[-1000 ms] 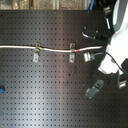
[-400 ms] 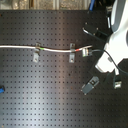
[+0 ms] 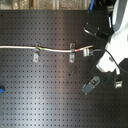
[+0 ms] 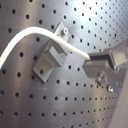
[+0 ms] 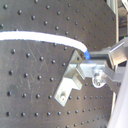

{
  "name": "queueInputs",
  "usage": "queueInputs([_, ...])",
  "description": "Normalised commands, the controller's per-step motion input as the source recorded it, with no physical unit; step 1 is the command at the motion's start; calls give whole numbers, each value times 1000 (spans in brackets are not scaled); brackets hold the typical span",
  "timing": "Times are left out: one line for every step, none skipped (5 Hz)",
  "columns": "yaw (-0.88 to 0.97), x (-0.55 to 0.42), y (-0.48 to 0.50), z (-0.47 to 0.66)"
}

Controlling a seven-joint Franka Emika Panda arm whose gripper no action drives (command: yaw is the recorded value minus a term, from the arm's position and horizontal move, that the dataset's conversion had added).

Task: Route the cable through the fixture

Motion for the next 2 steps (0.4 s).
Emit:
queueInputs([100,24,84,256])
queueInputs([91,26,72,178])
